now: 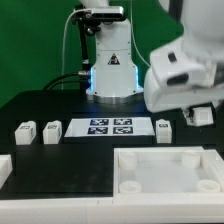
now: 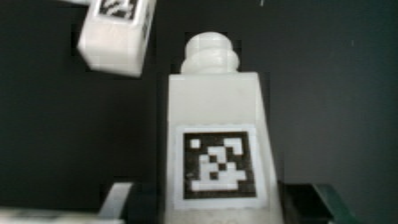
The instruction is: Assemble one leg
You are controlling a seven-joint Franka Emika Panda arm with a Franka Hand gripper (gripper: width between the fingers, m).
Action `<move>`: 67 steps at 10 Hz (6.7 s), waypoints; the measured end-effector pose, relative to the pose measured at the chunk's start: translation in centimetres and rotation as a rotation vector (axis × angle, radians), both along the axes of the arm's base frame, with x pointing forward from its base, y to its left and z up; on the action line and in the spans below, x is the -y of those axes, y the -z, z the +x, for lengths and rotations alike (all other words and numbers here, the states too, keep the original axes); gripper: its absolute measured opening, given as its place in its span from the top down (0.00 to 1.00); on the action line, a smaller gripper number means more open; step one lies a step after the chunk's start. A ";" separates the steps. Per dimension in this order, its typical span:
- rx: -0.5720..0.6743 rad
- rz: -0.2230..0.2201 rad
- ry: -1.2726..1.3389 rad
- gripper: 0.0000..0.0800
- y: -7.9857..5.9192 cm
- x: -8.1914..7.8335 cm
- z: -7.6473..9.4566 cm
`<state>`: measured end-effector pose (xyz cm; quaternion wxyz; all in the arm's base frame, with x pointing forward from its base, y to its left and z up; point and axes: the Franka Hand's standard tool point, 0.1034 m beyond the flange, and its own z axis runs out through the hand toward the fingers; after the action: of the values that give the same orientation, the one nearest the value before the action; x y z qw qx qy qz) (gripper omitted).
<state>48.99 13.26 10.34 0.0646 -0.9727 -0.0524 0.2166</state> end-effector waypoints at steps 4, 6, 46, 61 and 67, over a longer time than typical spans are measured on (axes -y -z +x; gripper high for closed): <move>0.396 0.003 0.032 0.63 -3.3 0.9 2.3; 0.588 0.016 0.051 0.63 -2.7 0.9 2.8; 1.069 0.062 -0.011 0.63 2.3 2.4 12.3; 0.996 0.068 -0.014 0.19 2.0 1.8 12.7; 0.750 0.074 -0.047 0.19 1.6 2.3 14.5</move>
Offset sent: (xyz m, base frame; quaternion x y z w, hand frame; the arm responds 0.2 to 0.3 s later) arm 0.0000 0.0000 0.0000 0.0000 0.1790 0.0000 0.9838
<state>63.49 10.97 8.71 0.0711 -0.9800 -0.1023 -0.1553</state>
